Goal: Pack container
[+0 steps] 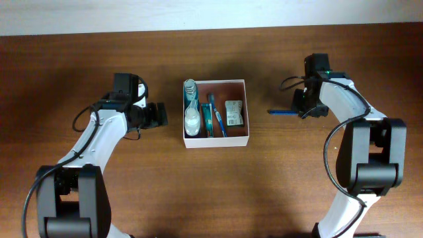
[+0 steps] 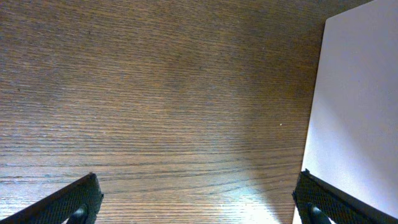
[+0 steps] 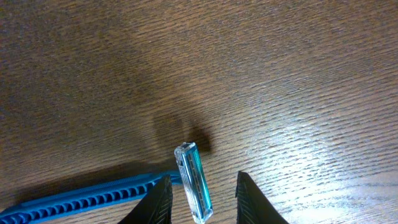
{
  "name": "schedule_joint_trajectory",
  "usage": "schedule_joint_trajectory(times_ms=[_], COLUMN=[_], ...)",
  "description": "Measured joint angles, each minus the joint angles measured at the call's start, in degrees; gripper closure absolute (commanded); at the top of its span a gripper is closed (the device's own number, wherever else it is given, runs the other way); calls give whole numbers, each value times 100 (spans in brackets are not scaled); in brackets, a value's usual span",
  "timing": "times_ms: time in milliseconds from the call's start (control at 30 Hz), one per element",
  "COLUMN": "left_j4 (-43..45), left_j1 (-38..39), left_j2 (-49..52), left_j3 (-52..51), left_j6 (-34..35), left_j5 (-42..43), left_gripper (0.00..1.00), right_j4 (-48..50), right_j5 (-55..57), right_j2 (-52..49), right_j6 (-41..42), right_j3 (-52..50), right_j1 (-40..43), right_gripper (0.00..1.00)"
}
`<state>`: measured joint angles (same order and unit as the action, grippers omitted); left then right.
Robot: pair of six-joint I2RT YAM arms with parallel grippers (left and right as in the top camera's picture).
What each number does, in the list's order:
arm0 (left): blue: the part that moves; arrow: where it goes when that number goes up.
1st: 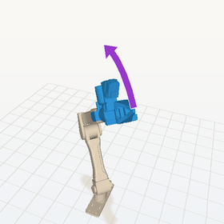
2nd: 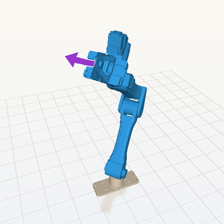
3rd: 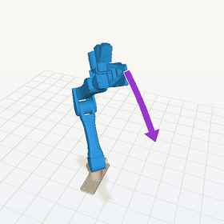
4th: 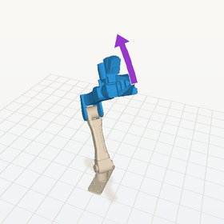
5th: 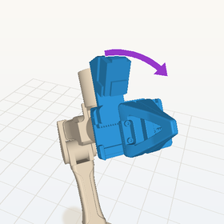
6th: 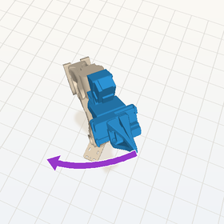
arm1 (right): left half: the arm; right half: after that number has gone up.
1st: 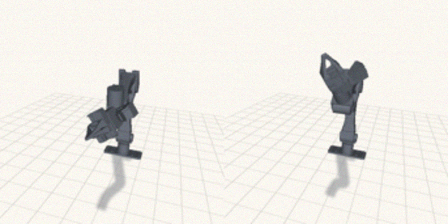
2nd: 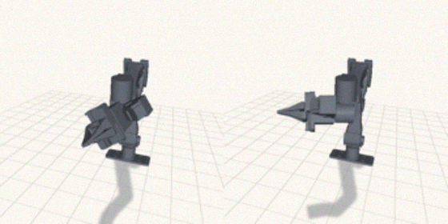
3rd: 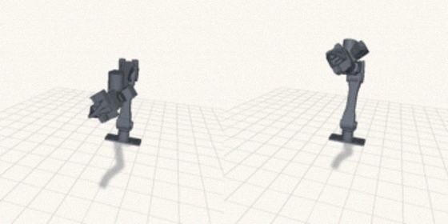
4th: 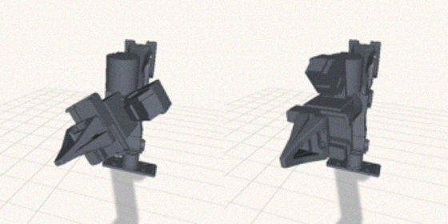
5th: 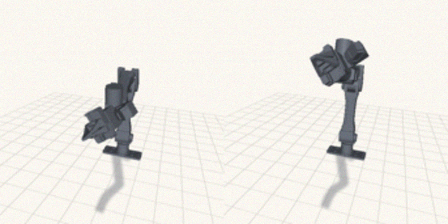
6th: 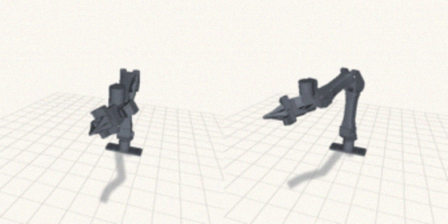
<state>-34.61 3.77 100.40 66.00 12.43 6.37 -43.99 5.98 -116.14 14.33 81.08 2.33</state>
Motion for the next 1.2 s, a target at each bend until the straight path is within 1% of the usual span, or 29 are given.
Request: schedule_joint_trajectory(times_ms=[233, 267, 433, 467, 500, 533, 567, 633, 967, 1200], left_j4=[0, 0, 0, 0, 0, 0, 0, 0, 0, 0], left_j1=[0, 0, 0, 0, 0, 0, 0, 0, 0, 0], left_j2=[0, 0, 0, 0, 0, 0, 0, 0, 0, 0], left_j3=[0, 0, 0, 0, 0, 0, 0, 0, 0, 0], left_j6=[0, 2, 2, 2, 0, 0, 2, 2, 0, 0], left_j5=[0, 0, 0, 0, 0, 0, 0, 0, 0, 0], left_gripper=[1, 1, 1, 1, 1, 1, 1, 1, 1, 1], right_j4=[-9, -4, 120, 151, 199, 262, 328, 494, 1060, 1250], right_j5=[-46, -72, -306, -328, -348, -352, -358, -376, -378, -372], right_j2=[0, 0, 0, -2, -4, -9, -9, -11, -42, -393], right_j6=[0, -26, -435, -501, -562, -601, -656, -719, -964, -1054], right_j3=[0, 0, 0, 0, 0, 0, 0, -4, -28, -31], right_j1=[0, 0, 0, 0, 0, 0, 0, 0, 0, 0], right_gripper=[73, 69, 69, 71, 76, 84, 94, 96, 96, 96])
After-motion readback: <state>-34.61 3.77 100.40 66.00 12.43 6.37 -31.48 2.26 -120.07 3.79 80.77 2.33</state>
